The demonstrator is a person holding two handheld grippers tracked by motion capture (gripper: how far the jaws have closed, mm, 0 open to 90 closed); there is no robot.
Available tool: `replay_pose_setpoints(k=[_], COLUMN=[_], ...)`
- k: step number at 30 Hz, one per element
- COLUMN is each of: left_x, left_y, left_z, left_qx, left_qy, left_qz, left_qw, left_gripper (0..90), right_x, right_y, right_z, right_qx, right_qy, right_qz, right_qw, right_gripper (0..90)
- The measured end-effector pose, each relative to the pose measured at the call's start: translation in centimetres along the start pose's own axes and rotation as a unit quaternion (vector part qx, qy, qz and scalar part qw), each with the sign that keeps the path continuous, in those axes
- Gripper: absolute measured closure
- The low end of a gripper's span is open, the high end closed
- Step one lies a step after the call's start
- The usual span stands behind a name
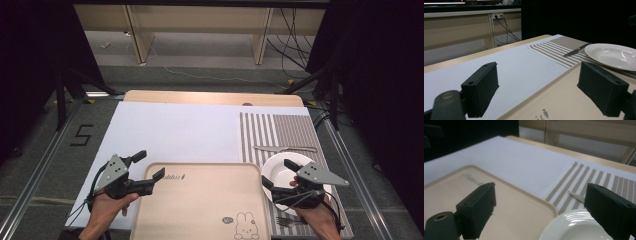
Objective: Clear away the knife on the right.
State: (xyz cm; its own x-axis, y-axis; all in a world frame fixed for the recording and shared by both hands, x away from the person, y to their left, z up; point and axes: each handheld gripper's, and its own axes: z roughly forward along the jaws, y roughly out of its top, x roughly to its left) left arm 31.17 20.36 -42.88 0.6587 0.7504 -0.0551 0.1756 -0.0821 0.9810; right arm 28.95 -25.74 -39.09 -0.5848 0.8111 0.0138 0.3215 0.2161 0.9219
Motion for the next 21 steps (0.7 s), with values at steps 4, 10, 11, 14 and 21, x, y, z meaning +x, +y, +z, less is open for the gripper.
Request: replay_pose_setpoints(k=[4,10,11,14,21], left_x=[0.0,0.1,0.1,0.1,0.0], left_y=[0.0,0.0,0.0,-0.1,-0.1], left_z=[0.0,0.1,0.1,0.1,0.1], left_qx=[0.001,0.002,0.002,0.004,0.004], left_qy=[0.001,0.003,0.004,0.006,0.003], left_qz=[0.001,0.003,0.003,0.008,0.009], left_qw=[1.0,1.0,1.0,0.9999,0.9999], left_gripper=[15.6,15.6,15.5,15.6,15.6], right_x=[-0.8,-3.2,-3.7,-4.8,-8.0], right_y=[0.6,2.0,2.3,3.1,4.2], right_z=[0.4,1.4,1.7,2.5,4.3], right_qx=[0.027,0.081,0.088,0.114,0.159], right_qy=[0.004,0.021,0.022,0.023,0.015], right_qz=[-0.02,-0.029,-0.03,-0.044,-0.049], right_qw=[0.9994,0.9961,0.9955,0.9922,0.9859], right_gripper=[12.3,15.2,15.4,15.5,15.9])
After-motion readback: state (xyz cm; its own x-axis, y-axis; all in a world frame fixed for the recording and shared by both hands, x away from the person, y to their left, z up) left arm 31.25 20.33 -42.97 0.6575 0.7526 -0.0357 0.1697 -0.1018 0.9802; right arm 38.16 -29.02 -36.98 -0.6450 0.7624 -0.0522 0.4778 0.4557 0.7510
